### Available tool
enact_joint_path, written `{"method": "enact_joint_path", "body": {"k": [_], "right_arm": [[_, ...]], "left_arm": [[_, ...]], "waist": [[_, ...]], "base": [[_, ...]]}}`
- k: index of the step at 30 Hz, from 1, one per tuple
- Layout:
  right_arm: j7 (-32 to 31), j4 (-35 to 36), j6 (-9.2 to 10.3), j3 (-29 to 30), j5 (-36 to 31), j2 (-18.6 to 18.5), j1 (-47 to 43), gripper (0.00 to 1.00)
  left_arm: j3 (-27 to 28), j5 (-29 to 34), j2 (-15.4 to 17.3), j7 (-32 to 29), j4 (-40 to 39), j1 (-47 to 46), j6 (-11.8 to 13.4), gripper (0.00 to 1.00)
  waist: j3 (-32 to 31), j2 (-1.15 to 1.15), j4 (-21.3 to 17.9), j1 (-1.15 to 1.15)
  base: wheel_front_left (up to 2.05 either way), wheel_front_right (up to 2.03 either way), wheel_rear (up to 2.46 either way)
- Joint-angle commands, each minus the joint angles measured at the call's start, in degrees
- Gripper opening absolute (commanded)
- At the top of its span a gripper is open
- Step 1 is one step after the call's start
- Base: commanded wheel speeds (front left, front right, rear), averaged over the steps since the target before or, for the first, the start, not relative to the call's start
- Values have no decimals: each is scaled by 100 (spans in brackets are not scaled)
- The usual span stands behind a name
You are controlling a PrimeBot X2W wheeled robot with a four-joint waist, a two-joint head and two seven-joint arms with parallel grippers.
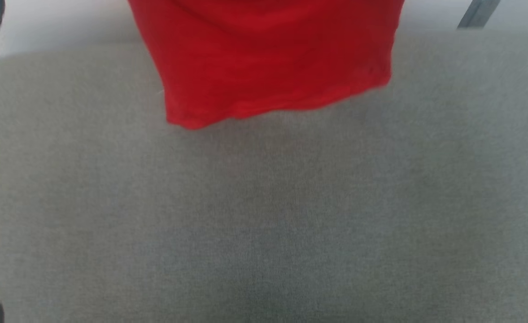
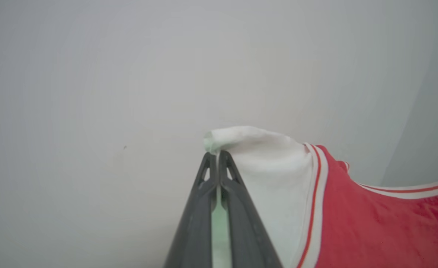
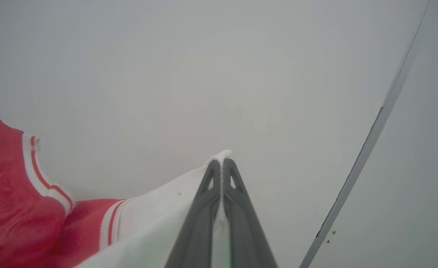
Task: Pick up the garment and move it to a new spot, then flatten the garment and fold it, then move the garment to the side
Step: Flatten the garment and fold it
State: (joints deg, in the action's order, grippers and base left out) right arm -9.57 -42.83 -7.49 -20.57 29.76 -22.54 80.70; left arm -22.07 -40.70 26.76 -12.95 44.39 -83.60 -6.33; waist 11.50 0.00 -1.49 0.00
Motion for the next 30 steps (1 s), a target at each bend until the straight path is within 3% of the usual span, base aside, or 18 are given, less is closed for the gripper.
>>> {"method": "enact_joint_path", "body": {"k": [1, 9, 12, 15, 22, 28, 30], "right_arm": [[231, -90, 0, -1, -116, 12, 166, 0], [1920, -957, 0, 274, -1104, 140, 1167, 0], [2265, -1213, 0, 352, -1412, 172, 1425, 0], [2385, -1429, 0, 349, -1585, 259, 1450, 0], [2323, -1833, 0, -111, -1524, 400, 914, 0], [1769, -1673, 0, -604, -649, 408, -27, 0], [1630, -1587, 0, -697, -516, 355, -201, 0]], "left_arm": [[-8, 74, -46, 154, 57, -179, -23, 0], [-84, 407, -254, 1628, 559, -1258, -80, 0], [-79, 461, -291, 2338, 739, -1571, -96, 0], [-180, 510, -332, 2628, 973, -1613, -112, 0], [-772, 58, -276, 2604, 1133, -885, -114, 0], [-1410, -817, 48, 1880, 825, 261, -110, 0], [-1529, -856, 116, 1777, 741, 434, -111, 0]], "waist": [[540, 0, 26, 0], [1392, 0, 118, 0], [1551, 0, 173, 0], [1593, 0, 219, 0], [1409, 0, 320, 0], [1036, 0, 387, 0], [972, 0, 393, 0]], "base": [[0, 0, 0], [0, 0, 0], [0, 0, 0], [0, 0, 0], [0, 0, 0], [0, 0, 0], [0, 0, 0]]}}
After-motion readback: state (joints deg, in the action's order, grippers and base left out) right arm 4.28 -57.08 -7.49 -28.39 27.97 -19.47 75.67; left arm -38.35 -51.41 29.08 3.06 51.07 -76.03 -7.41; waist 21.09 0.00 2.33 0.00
